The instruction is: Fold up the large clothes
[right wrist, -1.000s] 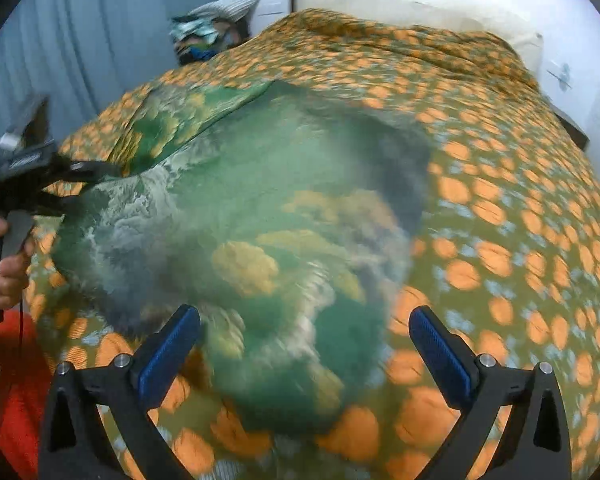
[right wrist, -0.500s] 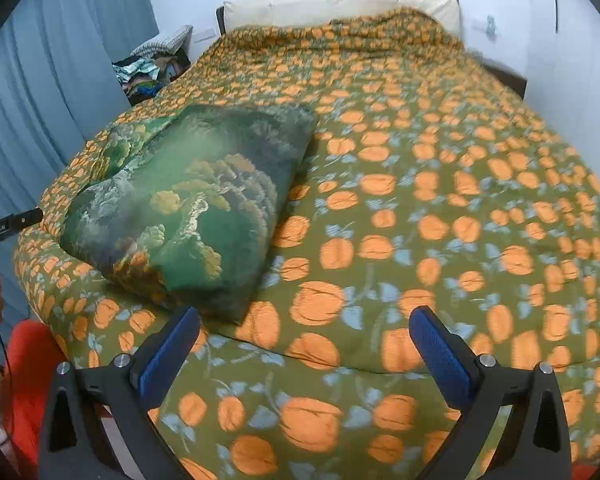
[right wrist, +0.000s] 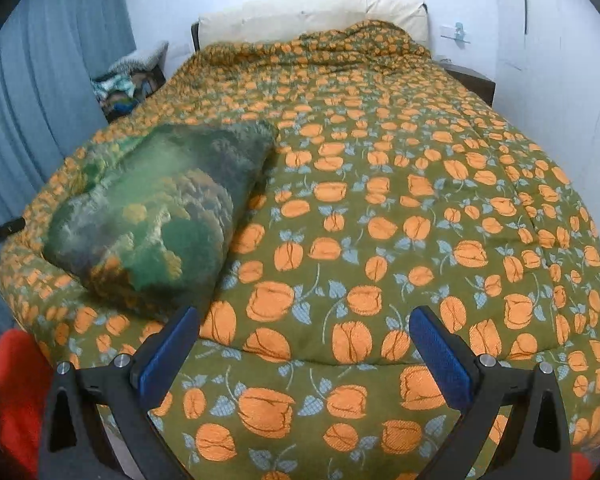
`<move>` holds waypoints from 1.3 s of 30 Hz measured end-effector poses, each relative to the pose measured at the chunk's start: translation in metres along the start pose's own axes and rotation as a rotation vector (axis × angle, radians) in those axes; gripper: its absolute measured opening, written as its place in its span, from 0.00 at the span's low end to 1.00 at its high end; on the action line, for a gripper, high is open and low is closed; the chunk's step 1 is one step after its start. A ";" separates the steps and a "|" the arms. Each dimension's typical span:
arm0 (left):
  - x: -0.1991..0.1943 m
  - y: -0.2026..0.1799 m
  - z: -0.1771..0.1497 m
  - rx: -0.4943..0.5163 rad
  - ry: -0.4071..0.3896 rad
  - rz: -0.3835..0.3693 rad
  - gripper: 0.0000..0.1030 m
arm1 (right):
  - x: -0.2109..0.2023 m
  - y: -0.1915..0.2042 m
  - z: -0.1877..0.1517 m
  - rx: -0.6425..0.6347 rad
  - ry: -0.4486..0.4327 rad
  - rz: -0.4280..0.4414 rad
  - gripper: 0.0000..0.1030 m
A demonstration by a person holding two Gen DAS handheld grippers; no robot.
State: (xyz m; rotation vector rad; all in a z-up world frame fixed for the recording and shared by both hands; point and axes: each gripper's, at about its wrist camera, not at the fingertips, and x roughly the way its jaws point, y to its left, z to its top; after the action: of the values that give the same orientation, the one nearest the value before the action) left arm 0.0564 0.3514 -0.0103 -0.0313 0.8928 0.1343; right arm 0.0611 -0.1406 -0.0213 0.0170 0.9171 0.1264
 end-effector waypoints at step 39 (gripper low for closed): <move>0.116 -0.088 0.055 0.055 0.282 -0.672 0.64 | 0.114 0.127 0.082 -0.200 -0.031 0.400 0.73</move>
State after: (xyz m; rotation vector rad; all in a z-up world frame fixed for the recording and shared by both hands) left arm 0.1823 0.2814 -0.0690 -0.3016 1.1222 -0.5327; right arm 0.1819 0.0015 -0.0523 0.0169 0.8580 0.5873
